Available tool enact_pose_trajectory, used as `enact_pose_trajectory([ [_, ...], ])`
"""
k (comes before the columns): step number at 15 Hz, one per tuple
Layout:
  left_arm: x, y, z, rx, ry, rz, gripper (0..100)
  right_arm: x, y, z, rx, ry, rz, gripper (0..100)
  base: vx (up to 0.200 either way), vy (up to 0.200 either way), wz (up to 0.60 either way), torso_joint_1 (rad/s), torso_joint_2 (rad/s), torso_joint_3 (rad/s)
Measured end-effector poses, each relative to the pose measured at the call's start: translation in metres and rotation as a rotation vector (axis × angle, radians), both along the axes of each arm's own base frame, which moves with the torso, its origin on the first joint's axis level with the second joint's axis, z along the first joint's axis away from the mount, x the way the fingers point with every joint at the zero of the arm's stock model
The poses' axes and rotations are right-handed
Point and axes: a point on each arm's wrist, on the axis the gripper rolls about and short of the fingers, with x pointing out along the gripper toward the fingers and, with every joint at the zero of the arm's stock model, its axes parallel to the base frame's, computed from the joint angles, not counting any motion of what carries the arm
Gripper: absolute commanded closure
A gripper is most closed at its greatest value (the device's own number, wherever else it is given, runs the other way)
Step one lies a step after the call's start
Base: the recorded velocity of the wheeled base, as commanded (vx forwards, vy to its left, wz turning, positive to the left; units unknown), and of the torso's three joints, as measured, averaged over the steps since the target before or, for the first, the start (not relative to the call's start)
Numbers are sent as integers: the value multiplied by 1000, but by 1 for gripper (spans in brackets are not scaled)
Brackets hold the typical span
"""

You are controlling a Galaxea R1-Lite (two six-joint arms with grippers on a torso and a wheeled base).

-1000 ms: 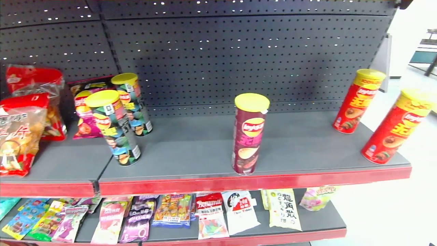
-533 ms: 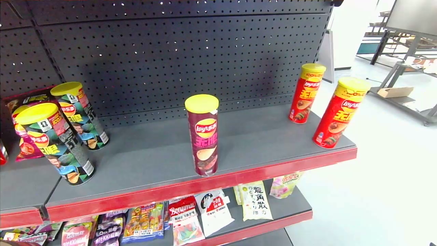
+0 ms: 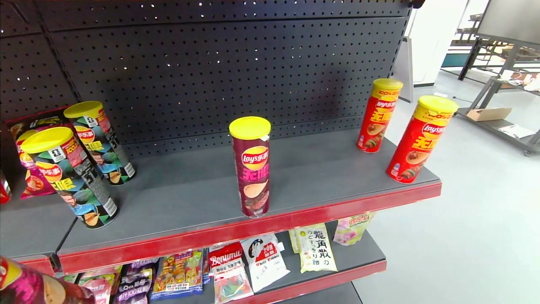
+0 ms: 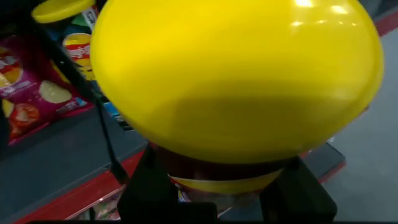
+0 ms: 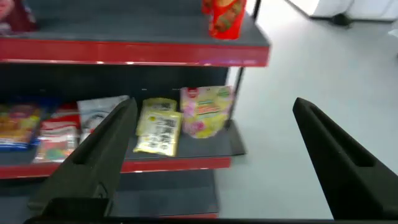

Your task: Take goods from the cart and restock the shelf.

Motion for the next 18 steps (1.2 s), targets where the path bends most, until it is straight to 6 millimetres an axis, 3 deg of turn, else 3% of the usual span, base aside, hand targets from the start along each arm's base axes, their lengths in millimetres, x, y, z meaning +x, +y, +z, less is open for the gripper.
enact_pose_trajectory([
  [2,14,-4,3,-22,56,-41,100,2,1,-18,53,77,25,0,0,0,0,0,0,0],
  [11,58,-15,13,-61,161,-110,100,2,0,-22,79,79,22,0,0,0,0,0,0,0],
  [14,92,-23,20,-63,135,-114,100,2,0,-22,79,79,22,0,0,0,0,0,0,0],
  [18,154,-36,28,-67,156,-104,100,2,0,-22,79,79,21,0,0,0,0,0,0,0],
])
